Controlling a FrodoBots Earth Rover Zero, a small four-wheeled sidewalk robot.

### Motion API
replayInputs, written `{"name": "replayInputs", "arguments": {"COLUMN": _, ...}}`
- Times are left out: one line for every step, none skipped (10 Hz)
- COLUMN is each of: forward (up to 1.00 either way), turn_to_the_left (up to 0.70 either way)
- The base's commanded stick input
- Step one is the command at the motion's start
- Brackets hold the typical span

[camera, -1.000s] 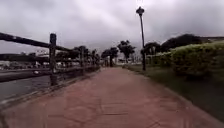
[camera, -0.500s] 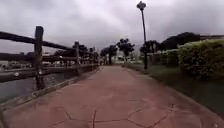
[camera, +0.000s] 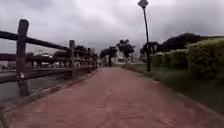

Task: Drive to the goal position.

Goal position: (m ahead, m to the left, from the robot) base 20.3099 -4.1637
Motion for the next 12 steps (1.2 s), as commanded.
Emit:
{"name": "replayInputs", "arguments": {"forward": 0.98, "turn_to_the_left": 0.00}}
{"name": "replayInputs", "arguments": {"forward": 0.98, "turn_to_the_left": 0.15}}
{"name": "replayInputs", "arguments": {"forward": 0.98, "turn_to_the_left": 0.38}}
{"name": "replayInputs", "arguments": {"forward": 0.98, "turn_to_the_left": 0.00}}
{"name": "replayInputs", "arguments": {"forward": 0.97, "turn_to_the_left": 0.00}}
{"name": "replayInputs", "arguments": {"forward": 0.98, "turn_to_the_left": 0.00}}
{"name": "replayInputs", "arguments": {"forward": 0.98, "turn_to_the_left": 0.00}}
{"name": "replayInputs", "arguments": {"forward": 0.98, "turn_to_the_left": 0.00}}
{"name": "replayInputs", "arguments": {"forward": 0.98, "turn_to_the_left": 0.00}}
{"name": "replayInputs", "arguments": {"forward": 0.98, "turn_to_the_left": 0.00}}
{"name": "replayInputs", "arguments": {"forward": 0.92, "turn_to_the_left": 0.00}}
{"name": "replayInputs", "arguments": {"forward": 0.13, "turn_to_the_left": 0.00}}
